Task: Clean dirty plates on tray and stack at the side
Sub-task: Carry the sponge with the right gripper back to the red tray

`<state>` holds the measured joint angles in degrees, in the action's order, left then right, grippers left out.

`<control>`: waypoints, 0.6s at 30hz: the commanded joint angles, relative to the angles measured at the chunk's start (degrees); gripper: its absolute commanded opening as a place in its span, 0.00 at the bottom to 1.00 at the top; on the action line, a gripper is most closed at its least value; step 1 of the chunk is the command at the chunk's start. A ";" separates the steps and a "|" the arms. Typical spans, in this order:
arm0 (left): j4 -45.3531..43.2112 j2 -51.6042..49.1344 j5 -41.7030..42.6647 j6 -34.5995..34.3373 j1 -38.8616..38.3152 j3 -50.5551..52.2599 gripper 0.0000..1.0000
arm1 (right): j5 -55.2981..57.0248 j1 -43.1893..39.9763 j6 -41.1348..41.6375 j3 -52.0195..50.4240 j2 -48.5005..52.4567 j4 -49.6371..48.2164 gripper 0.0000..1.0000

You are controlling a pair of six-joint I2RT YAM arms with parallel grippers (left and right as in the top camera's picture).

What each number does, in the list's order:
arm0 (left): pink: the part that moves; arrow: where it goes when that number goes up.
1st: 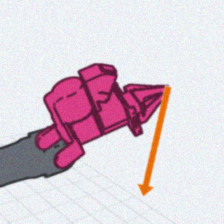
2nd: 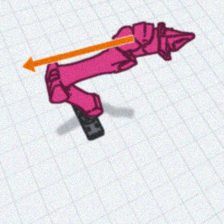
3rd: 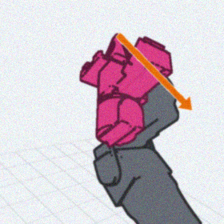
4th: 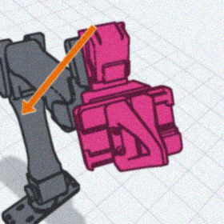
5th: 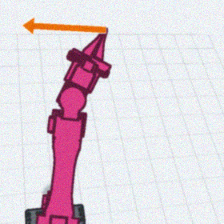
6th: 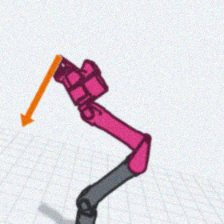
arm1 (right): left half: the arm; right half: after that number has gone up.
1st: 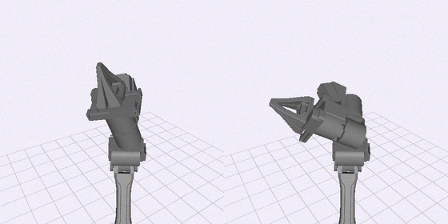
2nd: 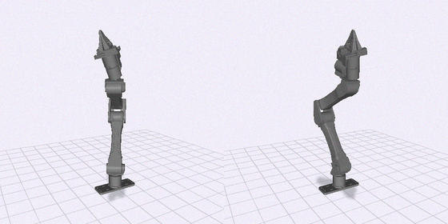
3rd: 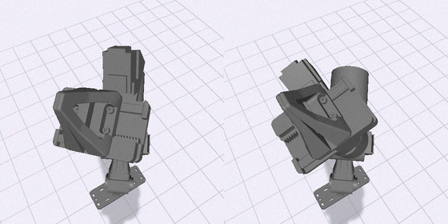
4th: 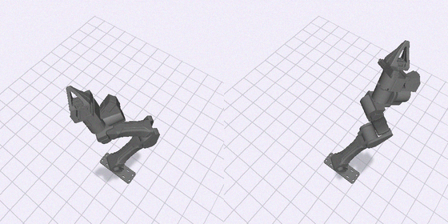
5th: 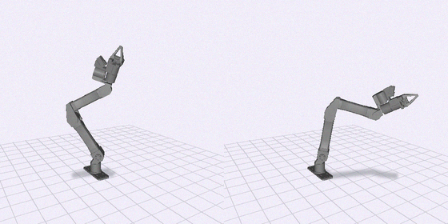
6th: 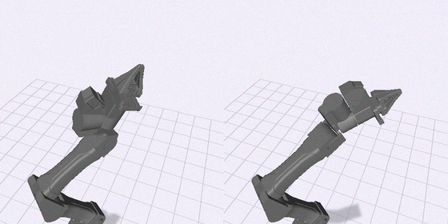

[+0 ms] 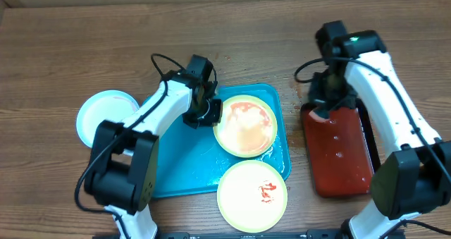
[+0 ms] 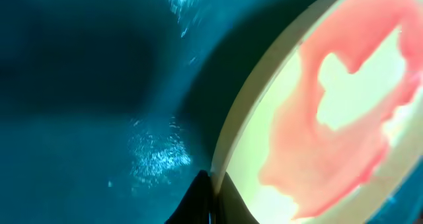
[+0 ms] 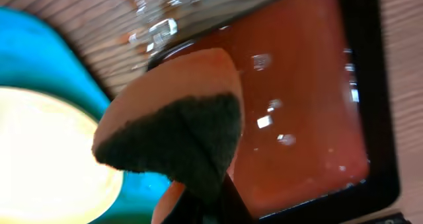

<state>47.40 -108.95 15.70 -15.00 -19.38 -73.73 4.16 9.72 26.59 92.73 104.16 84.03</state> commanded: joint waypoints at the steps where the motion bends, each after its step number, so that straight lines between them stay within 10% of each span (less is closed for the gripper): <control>1: 1.55 8.09 -0.92 0.20 0.52 -3.89 0.04 | 0.94 -3.82 0.02 1.40 -1.20 0.98 0.04; 18: 5.01 18.67 -8.72 -2.23 0.37 -4.44 0.04 | -0.37 -10.10 0.02 -12.24 -1.20 -0.48 0.04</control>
<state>52.47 -91.88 9.72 -15.51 -19.35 -76.99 4.45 -0.30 26.55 82.96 104.16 84.47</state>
